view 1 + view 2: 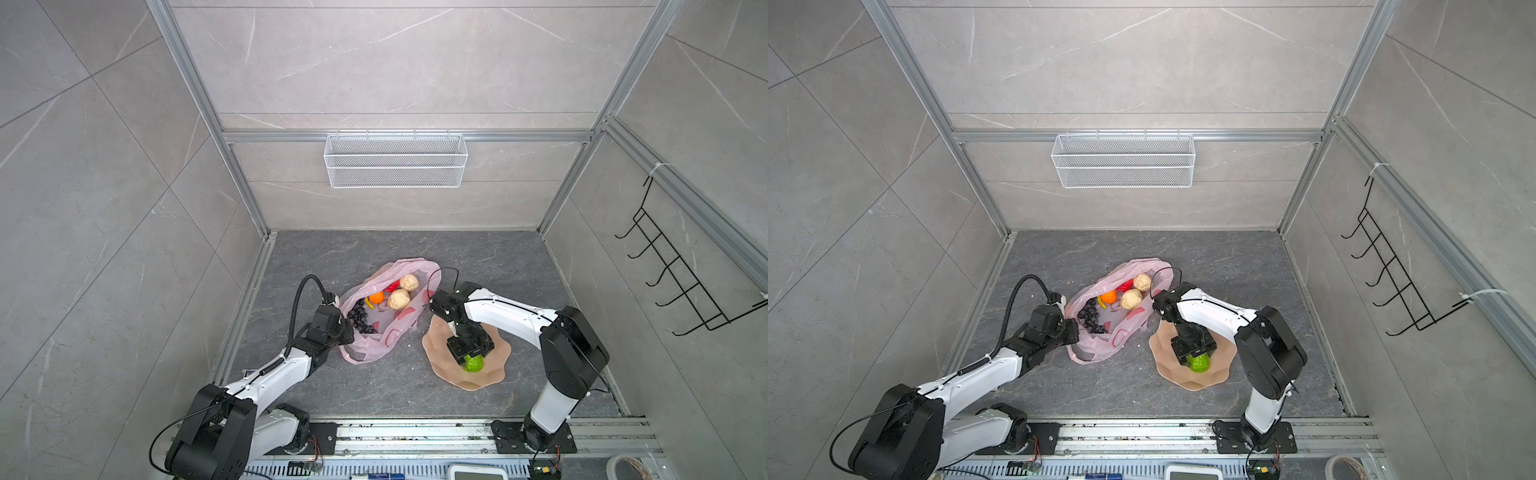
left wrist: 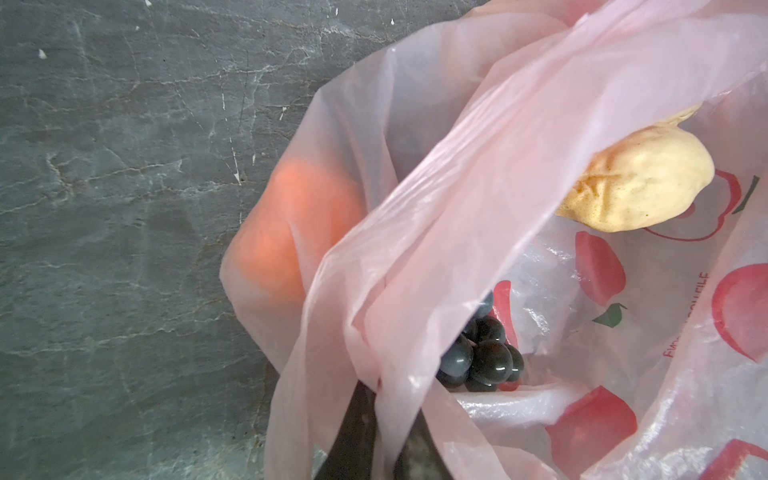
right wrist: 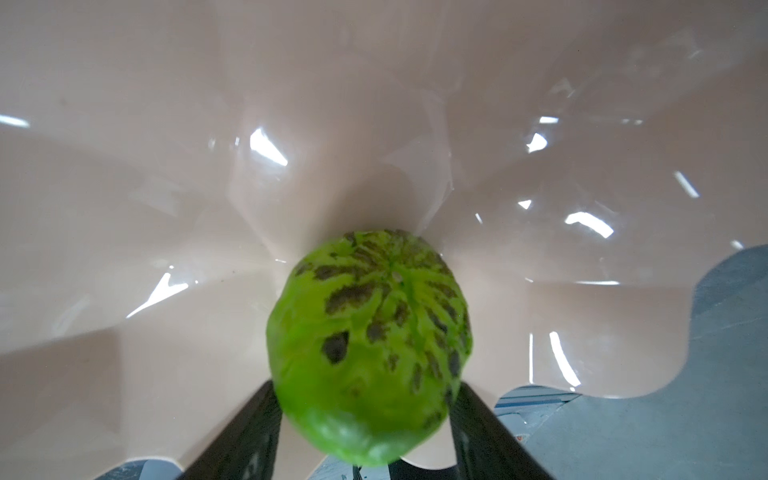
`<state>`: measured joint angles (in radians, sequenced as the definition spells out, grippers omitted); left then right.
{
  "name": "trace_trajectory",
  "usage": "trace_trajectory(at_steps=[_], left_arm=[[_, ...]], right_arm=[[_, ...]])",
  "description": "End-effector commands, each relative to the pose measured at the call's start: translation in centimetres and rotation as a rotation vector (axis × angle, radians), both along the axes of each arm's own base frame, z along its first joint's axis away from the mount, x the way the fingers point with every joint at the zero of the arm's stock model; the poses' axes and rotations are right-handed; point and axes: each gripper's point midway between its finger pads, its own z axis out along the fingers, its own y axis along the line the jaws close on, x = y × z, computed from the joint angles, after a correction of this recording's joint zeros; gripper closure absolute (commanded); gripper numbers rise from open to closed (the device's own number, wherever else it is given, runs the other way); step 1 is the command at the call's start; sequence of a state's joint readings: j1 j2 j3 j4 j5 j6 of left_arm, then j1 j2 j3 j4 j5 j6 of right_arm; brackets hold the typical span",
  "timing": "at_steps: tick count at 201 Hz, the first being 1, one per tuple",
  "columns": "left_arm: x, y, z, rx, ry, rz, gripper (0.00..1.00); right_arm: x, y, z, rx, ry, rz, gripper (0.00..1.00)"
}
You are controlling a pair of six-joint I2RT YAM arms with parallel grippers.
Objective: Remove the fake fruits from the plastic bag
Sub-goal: 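Carry the green fruit over the pink plate and lower it with the right gripper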
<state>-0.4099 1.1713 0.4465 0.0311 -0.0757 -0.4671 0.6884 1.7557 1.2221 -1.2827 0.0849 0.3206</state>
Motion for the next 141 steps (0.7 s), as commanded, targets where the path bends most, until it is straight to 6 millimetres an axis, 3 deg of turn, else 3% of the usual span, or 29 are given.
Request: trace_trajectory(at_steps=[1, 79, 118, 141], left_arm=[[0.9, -0.5, 1.4, -0.005, -0.05, -0.021, 0.9], [0.9, -0.5, 1.4, -0.005, -0.051, -0.021, 0.9], [0.8, -0.5, 1.4, -0.007, -0.053, -0.022, 0.9], [0.9, -0.5, 1.5, -0.008, -0.055, -0.022, 0.89]], right_arm=[[0.9, 0.0, 0.5, -0.007, -0.025, -0.001, 0.41], [2.5, 0.1, 0.5, -0.018, -0.07, -0.008, 0.41], [3.2, 0.3, 1.1, 0.001, -0.109, -0.008, 0.27], [3.8, 0.5, 2.5, 0.011, -0.145, -0.013, 0.26]])
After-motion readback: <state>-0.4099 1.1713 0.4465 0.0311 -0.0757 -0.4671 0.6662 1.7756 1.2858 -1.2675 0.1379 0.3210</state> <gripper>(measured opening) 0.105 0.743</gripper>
